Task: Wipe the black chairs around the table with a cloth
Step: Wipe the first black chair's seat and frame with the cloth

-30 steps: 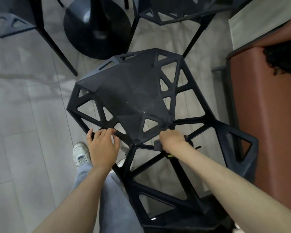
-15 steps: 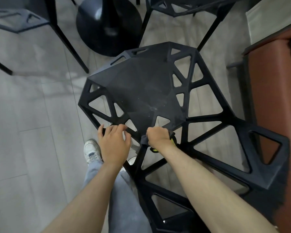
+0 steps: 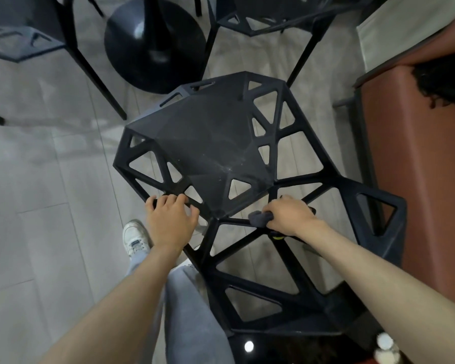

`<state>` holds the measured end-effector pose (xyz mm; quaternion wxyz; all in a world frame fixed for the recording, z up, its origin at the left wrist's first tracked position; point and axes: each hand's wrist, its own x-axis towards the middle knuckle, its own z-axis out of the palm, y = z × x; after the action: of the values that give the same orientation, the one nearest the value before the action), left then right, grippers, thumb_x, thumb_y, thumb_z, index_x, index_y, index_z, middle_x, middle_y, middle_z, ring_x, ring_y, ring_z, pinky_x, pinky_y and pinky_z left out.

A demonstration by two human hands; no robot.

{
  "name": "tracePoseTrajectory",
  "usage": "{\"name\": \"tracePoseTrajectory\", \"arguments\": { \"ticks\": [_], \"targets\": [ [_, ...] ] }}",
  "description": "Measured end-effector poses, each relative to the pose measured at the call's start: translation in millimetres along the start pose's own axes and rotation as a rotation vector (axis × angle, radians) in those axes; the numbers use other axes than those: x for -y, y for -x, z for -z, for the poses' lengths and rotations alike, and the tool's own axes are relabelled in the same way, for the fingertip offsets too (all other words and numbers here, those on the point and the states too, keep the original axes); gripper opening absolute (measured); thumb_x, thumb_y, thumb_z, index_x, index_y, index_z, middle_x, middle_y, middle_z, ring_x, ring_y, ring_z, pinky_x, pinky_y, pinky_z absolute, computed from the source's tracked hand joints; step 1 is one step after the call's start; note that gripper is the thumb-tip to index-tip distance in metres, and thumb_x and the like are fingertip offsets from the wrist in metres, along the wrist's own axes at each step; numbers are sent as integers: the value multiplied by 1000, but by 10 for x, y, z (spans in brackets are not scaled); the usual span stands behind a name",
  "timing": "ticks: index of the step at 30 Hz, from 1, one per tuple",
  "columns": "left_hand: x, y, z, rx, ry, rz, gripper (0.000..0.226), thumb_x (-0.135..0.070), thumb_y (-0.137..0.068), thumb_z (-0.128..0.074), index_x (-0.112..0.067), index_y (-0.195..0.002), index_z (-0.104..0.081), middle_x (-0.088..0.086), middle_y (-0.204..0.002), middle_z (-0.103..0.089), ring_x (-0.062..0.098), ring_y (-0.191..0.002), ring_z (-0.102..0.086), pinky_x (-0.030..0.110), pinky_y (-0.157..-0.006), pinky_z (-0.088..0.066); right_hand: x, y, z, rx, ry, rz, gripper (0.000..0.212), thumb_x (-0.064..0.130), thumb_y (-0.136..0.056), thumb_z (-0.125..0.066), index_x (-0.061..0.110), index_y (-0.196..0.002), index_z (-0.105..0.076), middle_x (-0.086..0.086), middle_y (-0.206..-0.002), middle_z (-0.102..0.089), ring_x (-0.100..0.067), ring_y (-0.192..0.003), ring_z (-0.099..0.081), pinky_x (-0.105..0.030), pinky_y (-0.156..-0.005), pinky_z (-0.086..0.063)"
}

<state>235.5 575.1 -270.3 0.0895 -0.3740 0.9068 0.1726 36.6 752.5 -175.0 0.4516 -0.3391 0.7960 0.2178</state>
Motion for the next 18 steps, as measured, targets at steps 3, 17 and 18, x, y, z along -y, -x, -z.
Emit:
{"name": "tracePoseTrajectory", "arguments": {
  "ticks": [3, 17, 18],
  "targets": [
    [113, -126, 28, 32, 30, -29, 35, -48, -96, -51, -24, -99, -76, -4, -97, -74, 22, -98, -64, 40, -99, -37, 138, -131, -92, -54, -45, -16, 10, 24, -93, -60, 29, -99, -65, -4, -102, -65, -28, -106, -64, -36, -77, -50],
    [275, -414, -6, -80, 283, 45, 21, -42, -97, -54, -33, -86, -70, -17, -77, -66, 8, -79, -55, 32, -88, -36, 824, -840, -336, 60, -247, 197, 16, 25, -90, -72, 25, -106, -72, -3, -108, -71, -28, -103, -65, -36, -83, -50],
    [275, -415, -5, -68, 281, 46, 22, -42, -97, -53, -32, -86, -70, -17, -77, -66, 8, -79, -55, 32, -88, -37, 814, -756, -269, 97, -263, 245, 16, 25, -89, -74, 23, -105, -73, -2, -104, -72, -26, -100, -65, -38, -84, -53]
  ]
}}
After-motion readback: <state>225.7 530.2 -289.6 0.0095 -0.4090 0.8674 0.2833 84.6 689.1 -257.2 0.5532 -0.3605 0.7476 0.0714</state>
